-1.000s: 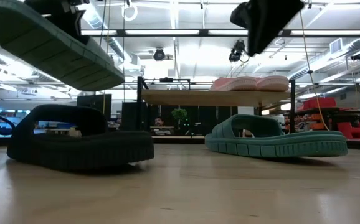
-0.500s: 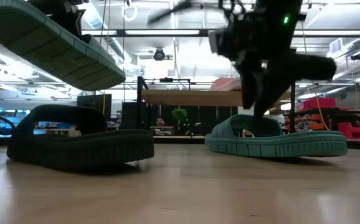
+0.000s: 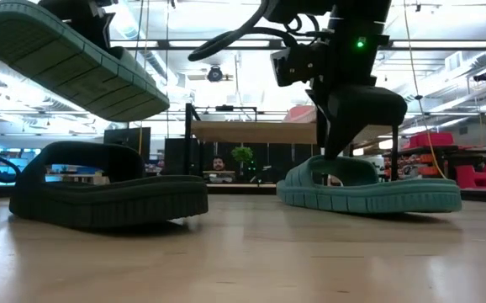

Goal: Pick and place slides into the shelf
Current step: Put the left green slipper on the shelf

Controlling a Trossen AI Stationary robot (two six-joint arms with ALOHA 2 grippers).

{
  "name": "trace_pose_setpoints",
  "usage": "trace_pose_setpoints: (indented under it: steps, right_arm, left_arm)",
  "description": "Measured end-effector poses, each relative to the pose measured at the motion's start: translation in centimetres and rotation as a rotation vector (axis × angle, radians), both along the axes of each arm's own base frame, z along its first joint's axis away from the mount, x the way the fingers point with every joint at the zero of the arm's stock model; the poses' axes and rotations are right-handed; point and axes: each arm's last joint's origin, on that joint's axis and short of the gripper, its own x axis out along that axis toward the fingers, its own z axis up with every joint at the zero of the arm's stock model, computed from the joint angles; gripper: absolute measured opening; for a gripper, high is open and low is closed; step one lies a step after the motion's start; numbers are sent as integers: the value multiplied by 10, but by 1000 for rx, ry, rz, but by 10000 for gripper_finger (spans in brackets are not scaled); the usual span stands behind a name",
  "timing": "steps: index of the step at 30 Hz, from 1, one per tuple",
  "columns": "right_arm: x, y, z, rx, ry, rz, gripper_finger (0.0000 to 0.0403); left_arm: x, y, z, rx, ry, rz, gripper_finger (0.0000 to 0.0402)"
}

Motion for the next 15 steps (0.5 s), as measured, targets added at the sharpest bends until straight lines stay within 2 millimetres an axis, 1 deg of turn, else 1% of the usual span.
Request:
trace_pose_setpoints:
  steps: [2,4,6,8,11,15]
  right_arm:
    - [0,-2,0,0,0,-5,177]
    - [1,-2,0,12,0,-6,175]
    - [1,-1,0,22,3,-6,174]
    - [1,-1,0,23,3,-5,174]
    - [0,-1,0,24,4,-4,174]
    - [0,-1,0,24,4,-4,174]
  left_arm:
    - [0,0,0,-11,-14,19,28]
    - [0,-1,-1,-53,-34,51,22]
    - [4,-4,-7,-100,-93,86,12]
    - [10,-8,-22,-142,-134,68,12]
    - [13,-12,-48,-158,-96,24,15]
    - [9,-3,-75,-120,-17,90,24]
